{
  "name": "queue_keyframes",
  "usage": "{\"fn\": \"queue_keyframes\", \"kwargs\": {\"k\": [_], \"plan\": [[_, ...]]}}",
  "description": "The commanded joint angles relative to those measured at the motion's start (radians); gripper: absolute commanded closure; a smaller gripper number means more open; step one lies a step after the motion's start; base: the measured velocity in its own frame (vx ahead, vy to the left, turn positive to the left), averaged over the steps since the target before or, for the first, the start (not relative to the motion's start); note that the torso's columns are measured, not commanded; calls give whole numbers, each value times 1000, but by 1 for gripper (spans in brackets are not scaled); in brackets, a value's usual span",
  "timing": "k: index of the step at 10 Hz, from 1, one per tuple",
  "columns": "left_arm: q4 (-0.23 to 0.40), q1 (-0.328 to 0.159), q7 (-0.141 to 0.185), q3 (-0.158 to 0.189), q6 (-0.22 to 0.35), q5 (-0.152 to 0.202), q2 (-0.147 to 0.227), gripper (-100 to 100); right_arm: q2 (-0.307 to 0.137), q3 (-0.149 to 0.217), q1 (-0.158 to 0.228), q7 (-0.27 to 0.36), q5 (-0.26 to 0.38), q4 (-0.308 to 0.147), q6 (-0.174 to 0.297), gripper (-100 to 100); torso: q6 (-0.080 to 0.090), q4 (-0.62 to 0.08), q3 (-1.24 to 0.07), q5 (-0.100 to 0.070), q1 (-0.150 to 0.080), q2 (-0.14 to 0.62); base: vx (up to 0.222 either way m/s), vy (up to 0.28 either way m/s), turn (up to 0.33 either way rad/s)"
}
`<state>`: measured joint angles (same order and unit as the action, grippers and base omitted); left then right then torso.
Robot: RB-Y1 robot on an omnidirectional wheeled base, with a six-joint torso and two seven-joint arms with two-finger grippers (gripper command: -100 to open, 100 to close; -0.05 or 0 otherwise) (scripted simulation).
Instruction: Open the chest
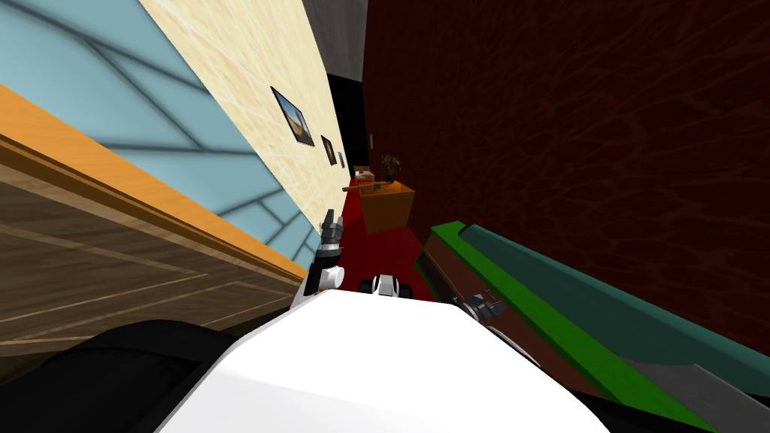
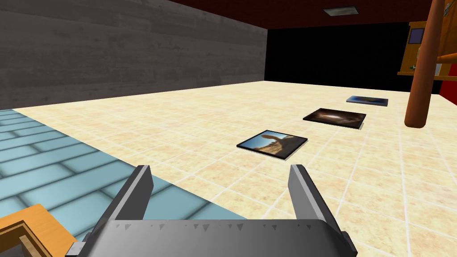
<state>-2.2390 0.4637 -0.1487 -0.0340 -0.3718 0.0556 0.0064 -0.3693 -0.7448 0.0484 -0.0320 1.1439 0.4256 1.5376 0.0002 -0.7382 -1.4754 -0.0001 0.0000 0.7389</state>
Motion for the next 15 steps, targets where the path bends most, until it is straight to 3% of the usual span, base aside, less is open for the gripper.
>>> {"fn": "queue_keyframes", "kwargs": {"k": [1,4,9,10,11,15], "plan": [[0,0,0,0,0,0,0,0,14,-8,-24,7,8,27,32,100,0,0,-1,0,0,-2,19,1,-41],[0,0,0,0,0,0,0,0,4,-5,-22,1,8,18,41,100,-4,4,0,-14,-13,-7,10,5,-20],[0,0,0,0,0,0,0,0,-20,1,3,31,-4,30,-8,100,0,0,0,1,3,0,-80,155,12],[0,0,0,0,0,0,0,0,-21,1,-4,32,-2,41,2,100,0,0,0,0,1,0,-42,80,-3],[0,0,0,0,0,0,0,0,-44,-29,-34,30,25,46,11,-100,0,1,-2,-1,-5,-3,17,-2,49],[0,0,0,0,0,0,0,0,-103,-108,-113,15,98,52,42,-100,0,1,-1,0,0,-2,65,-42,37]]}}
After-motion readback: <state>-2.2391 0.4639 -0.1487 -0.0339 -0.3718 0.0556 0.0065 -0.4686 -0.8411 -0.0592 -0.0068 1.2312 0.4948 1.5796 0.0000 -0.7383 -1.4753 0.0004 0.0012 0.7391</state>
